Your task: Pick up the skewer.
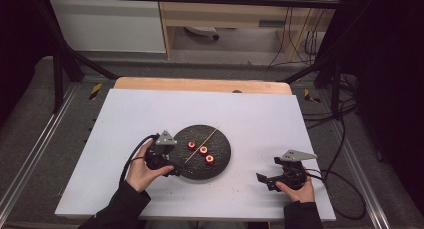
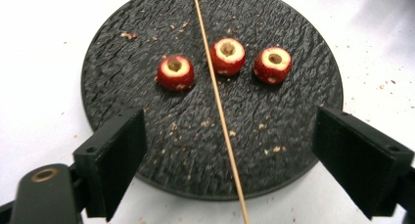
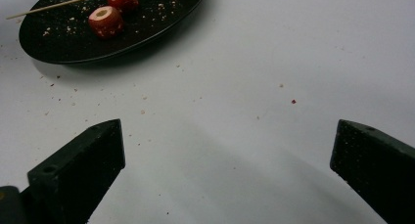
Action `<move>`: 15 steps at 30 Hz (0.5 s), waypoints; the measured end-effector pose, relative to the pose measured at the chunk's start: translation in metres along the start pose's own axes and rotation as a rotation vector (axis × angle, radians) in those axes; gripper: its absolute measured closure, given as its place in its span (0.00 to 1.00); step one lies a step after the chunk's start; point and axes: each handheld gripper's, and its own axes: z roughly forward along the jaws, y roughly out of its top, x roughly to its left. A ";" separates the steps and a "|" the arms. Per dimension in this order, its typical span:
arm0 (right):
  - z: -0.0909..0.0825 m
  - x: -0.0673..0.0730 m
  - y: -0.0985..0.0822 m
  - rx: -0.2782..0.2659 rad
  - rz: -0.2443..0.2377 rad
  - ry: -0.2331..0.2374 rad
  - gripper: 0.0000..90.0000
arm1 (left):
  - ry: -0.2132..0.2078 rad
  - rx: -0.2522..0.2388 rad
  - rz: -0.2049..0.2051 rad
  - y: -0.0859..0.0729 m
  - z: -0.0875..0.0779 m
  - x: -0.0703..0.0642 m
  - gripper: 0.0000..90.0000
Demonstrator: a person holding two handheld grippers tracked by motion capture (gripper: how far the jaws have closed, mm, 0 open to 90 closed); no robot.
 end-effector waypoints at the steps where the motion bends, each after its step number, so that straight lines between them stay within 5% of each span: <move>1: 0.000 0.000 0.000 0.005 0.000 0.002 0.01 | 0.001 0.008 0.003 0.002 0.002 -0.001 0.17; 15: 0.001 0.000 0.000 0.005 -0.002 0.003 0.01 | 0.066 0.107 0.005 0.009 0.028 -0.002 0.38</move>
